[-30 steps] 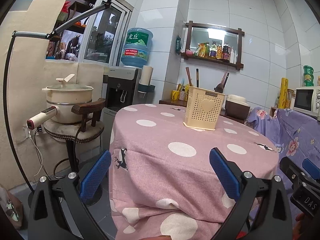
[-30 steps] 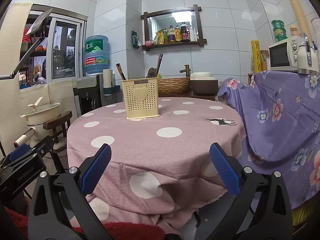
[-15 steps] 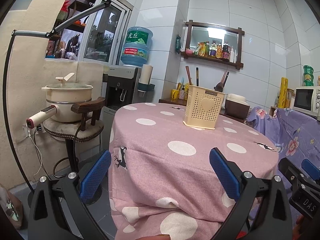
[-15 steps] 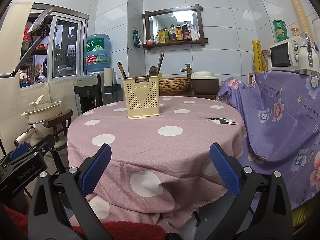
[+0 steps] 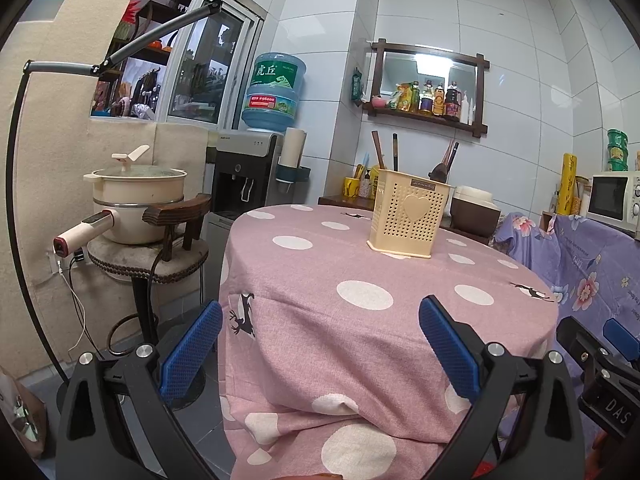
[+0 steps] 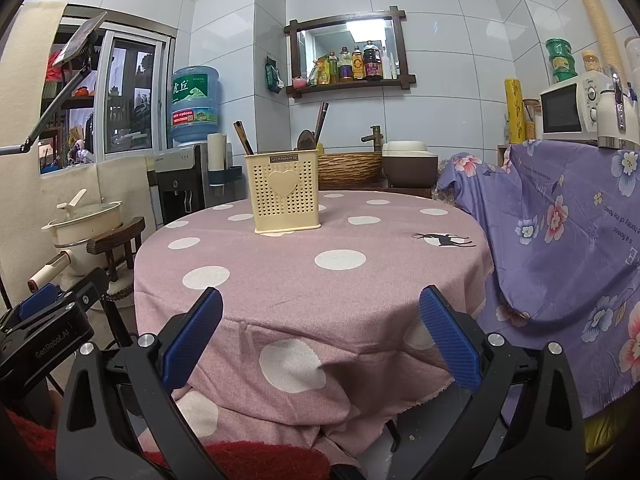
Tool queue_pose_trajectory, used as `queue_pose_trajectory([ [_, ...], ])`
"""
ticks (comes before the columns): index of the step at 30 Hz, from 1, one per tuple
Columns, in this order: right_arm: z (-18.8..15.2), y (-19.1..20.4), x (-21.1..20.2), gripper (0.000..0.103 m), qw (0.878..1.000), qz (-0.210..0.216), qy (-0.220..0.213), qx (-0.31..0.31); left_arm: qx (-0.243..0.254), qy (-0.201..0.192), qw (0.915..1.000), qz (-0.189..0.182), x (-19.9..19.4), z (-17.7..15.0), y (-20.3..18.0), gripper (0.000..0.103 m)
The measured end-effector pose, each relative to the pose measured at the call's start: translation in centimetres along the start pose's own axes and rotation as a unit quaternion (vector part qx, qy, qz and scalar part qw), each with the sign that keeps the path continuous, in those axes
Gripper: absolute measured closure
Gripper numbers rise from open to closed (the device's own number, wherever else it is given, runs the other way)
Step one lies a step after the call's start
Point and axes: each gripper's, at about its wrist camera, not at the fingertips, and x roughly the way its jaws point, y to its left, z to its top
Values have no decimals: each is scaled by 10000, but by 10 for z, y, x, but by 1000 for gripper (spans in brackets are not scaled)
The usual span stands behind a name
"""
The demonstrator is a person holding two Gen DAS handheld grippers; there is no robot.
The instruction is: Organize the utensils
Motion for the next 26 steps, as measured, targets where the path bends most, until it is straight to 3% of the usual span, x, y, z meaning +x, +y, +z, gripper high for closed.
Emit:
queue_pose_trajectory([
  [26, -9, -3, 2, 6, 10000, -14, 54, 6, 32, 80, 10000, -10, 1, -8, 3, 5],
])
